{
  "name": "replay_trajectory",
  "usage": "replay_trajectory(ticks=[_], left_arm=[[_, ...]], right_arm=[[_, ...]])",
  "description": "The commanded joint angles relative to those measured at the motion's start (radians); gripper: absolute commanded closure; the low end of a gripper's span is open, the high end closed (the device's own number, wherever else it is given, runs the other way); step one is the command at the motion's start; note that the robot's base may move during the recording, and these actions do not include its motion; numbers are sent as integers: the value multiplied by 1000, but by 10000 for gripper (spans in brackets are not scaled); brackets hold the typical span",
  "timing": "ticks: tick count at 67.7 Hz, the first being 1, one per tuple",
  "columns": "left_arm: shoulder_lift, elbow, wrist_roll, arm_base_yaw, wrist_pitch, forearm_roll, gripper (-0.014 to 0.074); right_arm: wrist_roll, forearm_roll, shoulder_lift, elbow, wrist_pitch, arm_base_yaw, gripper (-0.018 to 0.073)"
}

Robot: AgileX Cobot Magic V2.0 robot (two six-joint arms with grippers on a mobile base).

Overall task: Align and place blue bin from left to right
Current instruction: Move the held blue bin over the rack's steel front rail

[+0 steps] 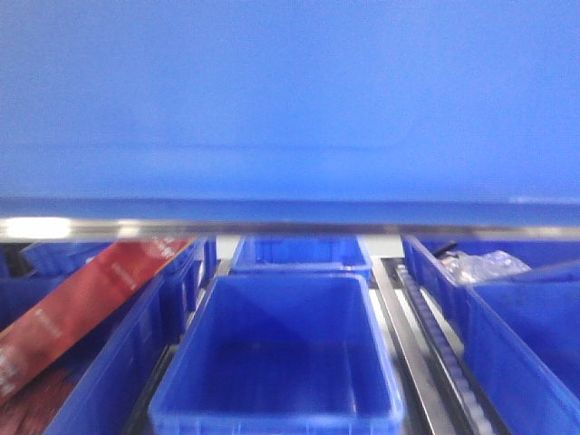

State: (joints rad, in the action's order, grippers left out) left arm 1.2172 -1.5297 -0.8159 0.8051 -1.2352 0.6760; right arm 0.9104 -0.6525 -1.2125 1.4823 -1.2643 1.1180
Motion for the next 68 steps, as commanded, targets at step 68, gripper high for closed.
replay_trajectory(ticks=[68], left_arm=[[-3, -11, -3, 19, 128, -8, 707]], right_arm=[[-7, 8, 1, 6, 129, 11, 638]])
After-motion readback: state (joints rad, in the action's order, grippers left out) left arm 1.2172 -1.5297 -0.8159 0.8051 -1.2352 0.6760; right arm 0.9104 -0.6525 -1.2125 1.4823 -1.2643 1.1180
